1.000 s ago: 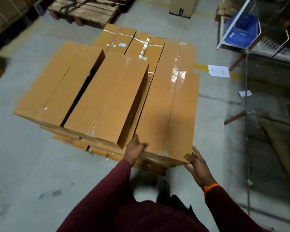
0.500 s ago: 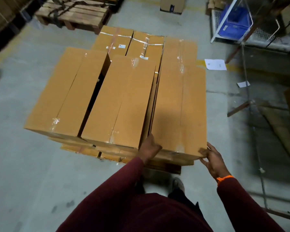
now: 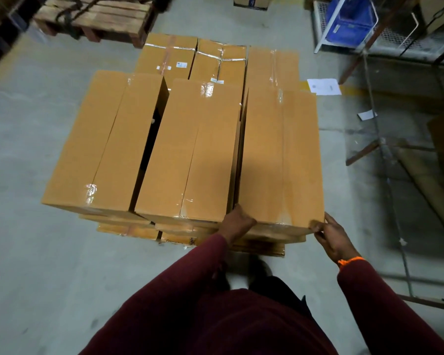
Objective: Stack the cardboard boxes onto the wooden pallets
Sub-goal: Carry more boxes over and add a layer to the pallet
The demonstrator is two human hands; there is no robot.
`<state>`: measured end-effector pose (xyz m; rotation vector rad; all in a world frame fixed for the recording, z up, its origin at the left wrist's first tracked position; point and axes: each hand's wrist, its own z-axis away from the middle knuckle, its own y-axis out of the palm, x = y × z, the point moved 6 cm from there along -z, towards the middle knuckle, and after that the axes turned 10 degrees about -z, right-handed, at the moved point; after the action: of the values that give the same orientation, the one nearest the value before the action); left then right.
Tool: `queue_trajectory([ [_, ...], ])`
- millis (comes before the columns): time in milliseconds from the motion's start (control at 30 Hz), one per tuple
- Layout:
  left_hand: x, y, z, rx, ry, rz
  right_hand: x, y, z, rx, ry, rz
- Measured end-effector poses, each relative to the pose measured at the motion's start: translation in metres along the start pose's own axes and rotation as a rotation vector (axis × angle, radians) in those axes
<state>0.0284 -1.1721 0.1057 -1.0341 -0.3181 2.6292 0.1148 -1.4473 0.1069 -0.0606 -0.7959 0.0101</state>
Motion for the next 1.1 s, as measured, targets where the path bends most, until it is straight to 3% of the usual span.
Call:
queue_trajectory([
  [333, 0.013, 0.001, -0.007, 0.002, -0.019, 0.053, -0.008, -0.006, -0.005, -0.04, 0.02, 0.133],
  [500, 0.003, -0.029, 0.016, -0.123, -0.039, 0.184, 0.019, 0.014, 0.023, -0.187, -0.335, 0.496],
  [633, 0.015, -0.061, 0.038, -0.265, -0.025, 0.291, 0.029, 0.048, 0.045, 0.008, -0.526, 0.522],
  [833, 0.049, -0.075, 0.079, -0.387, -0.04, 0.398, 0.009, 0.122, 0.063, 0.346, -0.521, 0.601],
  [1100, 0.122, -0.123, 0.124, -0.428, -0.017, 0.487, -0.024, 0.273, 0.135, 0.626, -0.632, 0.679],
])
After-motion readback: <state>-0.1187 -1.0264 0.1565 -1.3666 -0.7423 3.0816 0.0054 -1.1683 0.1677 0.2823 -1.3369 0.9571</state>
